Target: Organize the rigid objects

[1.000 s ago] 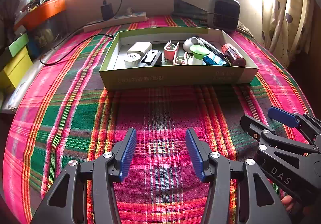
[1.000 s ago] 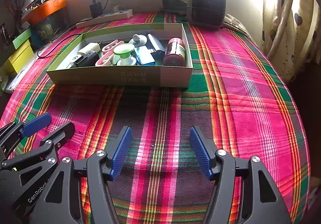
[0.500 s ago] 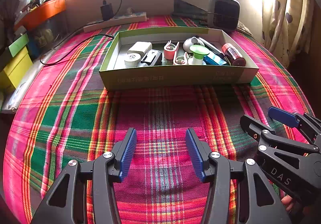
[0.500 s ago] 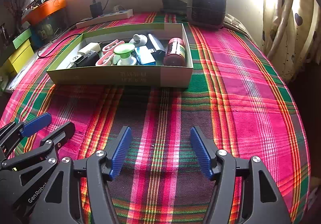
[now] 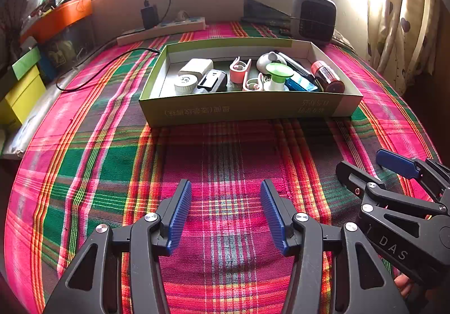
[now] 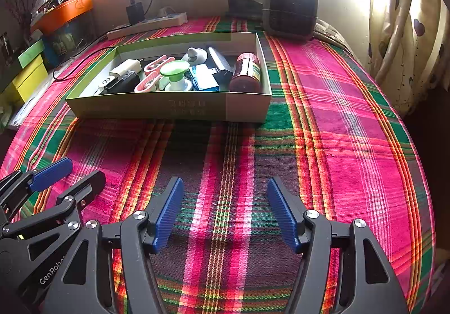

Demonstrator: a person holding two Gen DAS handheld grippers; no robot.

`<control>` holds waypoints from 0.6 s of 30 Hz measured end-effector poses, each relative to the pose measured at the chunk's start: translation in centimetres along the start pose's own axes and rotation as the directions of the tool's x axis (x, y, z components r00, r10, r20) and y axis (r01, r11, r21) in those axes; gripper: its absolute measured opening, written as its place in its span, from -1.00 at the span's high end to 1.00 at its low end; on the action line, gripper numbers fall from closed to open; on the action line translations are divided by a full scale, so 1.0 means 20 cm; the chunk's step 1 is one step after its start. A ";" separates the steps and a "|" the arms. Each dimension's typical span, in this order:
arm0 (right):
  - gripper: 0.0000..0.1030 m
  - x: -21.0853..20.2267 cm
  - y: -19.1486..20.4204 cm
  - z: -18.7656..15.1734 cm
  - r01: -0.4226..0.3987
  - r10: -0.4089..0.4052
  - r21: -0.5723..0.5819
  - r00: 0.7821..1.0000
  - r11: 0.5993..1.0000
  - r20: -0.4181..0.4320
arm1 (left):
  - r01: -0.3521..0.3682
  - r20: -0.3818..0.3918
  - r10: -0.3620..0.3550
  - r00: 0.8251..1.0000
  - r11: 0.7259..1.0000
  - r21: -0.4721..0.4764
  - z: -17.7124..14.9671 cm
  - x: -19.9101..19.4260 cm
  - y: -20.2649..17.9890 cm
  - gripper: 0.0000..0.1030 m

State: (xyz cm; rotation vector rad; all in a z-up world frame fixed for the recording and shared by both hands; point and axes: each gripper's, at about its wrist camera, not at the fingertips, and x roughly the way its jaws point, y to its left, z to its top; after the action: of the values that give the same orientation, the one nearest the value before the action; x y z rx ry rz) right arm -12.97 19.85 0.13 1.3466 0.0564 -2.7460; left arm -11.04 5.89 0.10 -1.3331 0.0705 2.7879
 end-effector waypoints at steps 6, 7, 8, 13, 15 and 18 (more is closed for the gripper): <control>-0.23 0.00 0.00 0.00 0.000 0.000 0.000 1.000 1.000 0.000 | 0.000 0.000 0.000 1.000 1.000 0.000 0.00 0.00 0.01 0.02; -0.23 0.00 0.00 0.00 0.000 0.000 0.000 1.000 1.000 0.000 | 0.000 0.000 0.000 1.000 1.000 0.000 0.00 0.00 0.00 0.02; -0.23 0.00 0.00 0.00 0.000 0.000 0.000 1.000 1.000 0.000 | 0.000 0.000 0.000 1.000 1.000 0.000 0.00 0.00 0.01 0.02; -0.23 0.00 0.00 0.00 0.000 0.000 0.000 1.000 1.000 0.000 | 0.000 0.000 0.000 1.000 1.000 0.000 0.00 0.00 0.00 0.02; -0.23 0.00 0.00 0.00 0.000 0.000 0.000 1.000 1.000 0.000 | 0.000 0.000 0.000 1.000 1.000 0.000 0.00 0.00 0.00 0.02; -0.23 0.00 0.00 0.00 0.000 0.000 0.000 1.000 1.000 0.000 | -0.001 0.000 0.001 1.000 1.000 0.000 0.00 0.00 0.00 0.02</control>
State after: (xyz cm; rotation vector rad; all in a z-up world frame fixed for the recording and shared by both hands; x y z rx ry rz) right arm -13.03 19.88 0.11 1.3468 0.0574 -2.7460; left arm -11.06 5.94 0.06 -1.3326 0.0711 2.7885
